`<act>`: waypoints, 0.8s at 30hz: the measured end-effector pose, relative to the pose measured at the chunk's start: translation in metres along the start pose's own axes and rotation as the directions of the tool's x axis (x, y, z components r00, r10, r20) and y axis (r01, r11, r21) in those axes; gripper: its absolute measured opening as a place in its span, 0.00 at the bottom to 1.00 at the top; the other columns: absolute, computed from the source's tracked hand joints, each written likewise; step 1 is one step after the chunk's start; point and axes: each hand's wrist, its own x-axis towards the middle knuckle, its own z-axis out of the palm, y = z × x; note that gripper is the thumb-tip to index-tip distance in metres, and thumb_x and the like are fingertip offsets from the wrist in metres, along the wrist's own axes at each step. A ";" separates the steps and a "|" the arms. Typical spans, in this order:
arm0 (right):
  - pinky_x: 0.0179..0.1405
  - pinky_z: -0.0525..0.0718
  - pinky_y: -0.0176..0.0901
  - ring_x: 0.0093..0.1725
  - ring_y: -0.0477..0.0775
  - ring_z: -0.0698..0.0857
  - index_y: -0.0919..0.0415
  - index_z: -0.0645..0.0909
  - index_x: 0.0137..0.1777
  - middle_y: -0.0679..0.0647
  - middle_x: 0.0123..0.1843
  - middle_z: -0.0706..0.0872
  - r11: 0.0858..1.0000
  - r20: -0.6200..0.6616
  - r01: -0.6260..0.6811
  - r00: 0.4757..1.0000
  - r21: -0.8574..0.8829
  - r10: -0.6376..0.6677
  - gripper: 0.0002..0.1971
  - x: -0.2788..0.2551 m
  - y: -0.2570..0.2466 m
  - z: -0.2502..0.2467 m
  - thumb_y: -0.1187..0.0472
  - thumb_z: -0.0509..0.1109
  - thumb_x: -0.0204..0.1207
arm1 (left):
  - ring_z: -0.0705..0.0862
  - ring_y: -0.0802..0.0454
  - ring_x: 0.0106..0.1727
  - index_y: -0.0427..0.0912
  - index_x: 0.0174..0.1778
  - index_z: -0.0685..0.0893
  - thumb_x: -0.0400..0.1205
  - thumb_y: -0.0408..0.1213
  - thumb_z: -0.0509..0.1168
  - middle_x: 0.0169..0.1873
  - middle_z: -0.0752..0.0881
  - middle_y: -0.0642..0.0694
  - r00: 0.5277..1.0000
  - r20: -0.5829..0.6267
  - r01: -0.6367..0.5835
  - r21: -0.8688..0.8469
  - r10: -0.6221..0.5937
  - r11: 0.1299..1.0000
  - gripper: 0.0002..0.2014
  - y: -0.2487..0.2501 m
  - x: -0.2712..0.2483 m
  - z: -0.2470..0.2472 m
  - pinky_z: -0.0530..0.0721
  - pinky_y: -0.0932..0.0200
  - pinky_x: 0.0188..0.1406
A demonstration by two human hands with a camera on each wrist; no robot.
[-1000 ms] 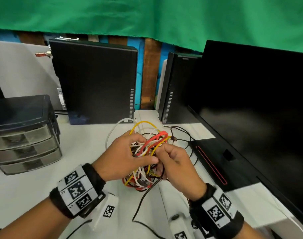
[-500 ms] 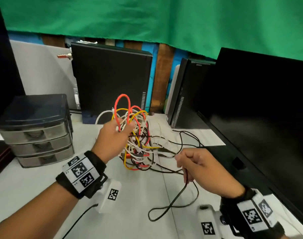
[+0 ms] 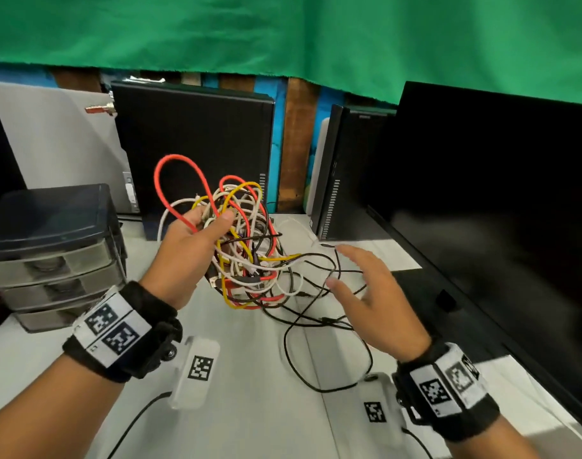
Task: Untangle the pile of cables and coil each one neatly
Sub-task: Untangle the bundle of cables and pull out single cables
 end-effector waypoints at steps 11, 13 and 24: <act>0.38 0.82 0.33 0.31 0.45 0.79 0.55 0.92 0.50 0.57 0.29 0.82 0.886 0.060 -0.058 0.998 0.460 0.034 0.07 0.004 -0.005 -0.014 0.65 0.73 0.80 | 0.94 0.46 0.41 0.41 0.59 0.88 0.88 0.40 0.64 0.46 0.94 0.41 0.991 0.052 0.118 0.048 -0.120 0.992 0.10 -0.007 -0.004 0.006 0.89 0.59 0.31; 0.37 0.79 0.34 0.32 0.46 0.78 0.53 0.93 0.48 0.54 0.29 0.83 0.897 0.067 -0.030 0.998 0.441 0.000 0.07 0.002 -0.008 -0.011 0.65 0.74 0.80 | 0.94 0.45 0.44 0.42 0.59 0.88 0.87 0.40 0.65 0.47 0.94 0.41 0.991 0.066 0.114 0.072 -0.118 0.991 0.10 -0.010 -0.006 0.010 0.91 0.56 0.38; 0.48 0.86 0.56 0.46 0.48 0.88 0.51 0.89 0.51 0.43 0.44 0.89 0.980 0.200 0.126 0.967 0.155 -0.156 0.11 -0.017 -0.024 0.026 0.53 0.65 0.80 | 0.92 0.48 0.51 0.44 0.53 0.88 0.85 0.43 0.69 0.46 0.93 0.48 0.982 0.102 0.143 0.159 -0.160 0.977 0.08 -0.033 -0.025 0.035 0.88 0.44 0.58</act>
